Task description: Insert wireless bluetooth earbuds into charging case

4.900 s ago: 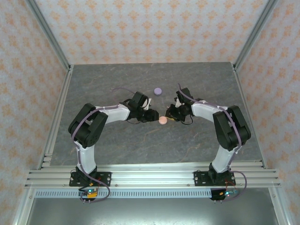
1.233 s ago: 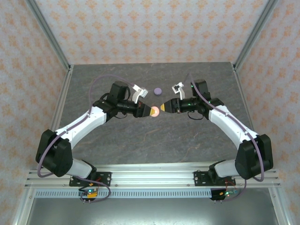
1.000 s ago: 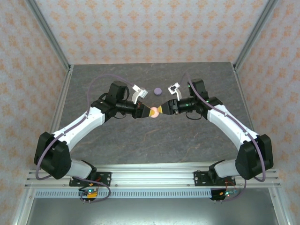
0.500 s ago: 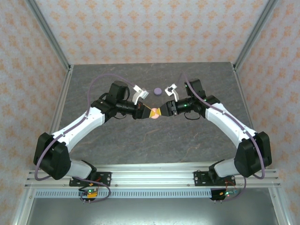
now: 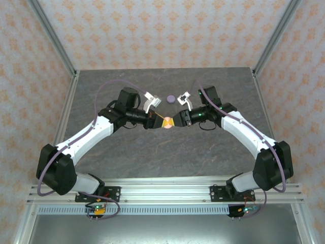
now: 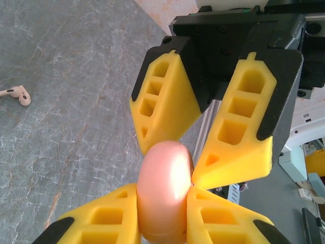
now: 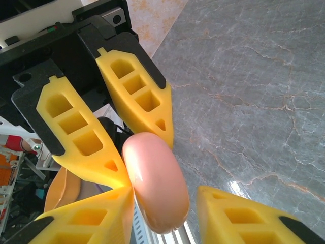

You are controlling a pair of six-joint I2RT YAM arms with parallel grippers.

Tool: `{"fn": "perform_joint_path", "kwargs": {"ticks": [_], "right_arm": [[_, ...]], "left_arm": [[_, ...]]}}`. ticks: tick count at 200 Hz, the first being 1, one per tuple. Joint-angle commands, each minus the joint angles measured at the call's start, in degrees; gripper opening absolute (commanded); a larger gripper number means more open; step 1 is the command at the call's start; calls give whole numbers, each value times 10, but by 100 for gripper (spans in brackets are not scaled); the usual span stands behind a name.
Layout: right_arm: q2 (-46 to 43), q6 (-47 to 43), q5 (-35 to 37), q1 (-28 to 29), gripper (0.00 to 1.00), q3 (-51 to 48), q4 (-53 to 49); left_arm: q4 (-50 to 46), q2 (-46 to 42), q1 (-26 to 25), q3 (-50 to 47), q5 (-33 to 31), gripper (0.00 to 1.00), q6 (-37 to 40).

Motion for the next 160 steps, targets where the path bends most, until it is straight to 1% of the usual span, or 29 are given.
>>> {"fn": "perform_joint_path", "kwargs": {"ticks": [1,27,56,69,84,109,122,140,160], "right_arm": [[3,-19,-21,5,37,22,-1],[3,-19,-32,6,34,23,1],[-7,-16,-18,6,24,23,7],[-16,-6,-7,5,23,17,20],[-25,13,1,4,21,9,42],[-41,46,9,-2,21,-9,84],[-47,65,15,-7,20,-17,101],[-54,88,19,-11,21,-23,125],[-58,115,37,-13,21,-26,145]], "left_arm": [[-3,-10,-7,23,18,20,7],[1,-8,-10,24,17,20,4],[2,-9,-12,26,9,22,0],[9,-12,-11,23,-1,28,-7],[25,-20,-11,15,-16,40,-25],[75,-41,-11,-10,-44,49,-70],[106,-57,-11,-27,-65,56,-99],[145,-80,-11,-52,-102,61,-136],[197,-96,-11,-80,-133,63,-183]]}}
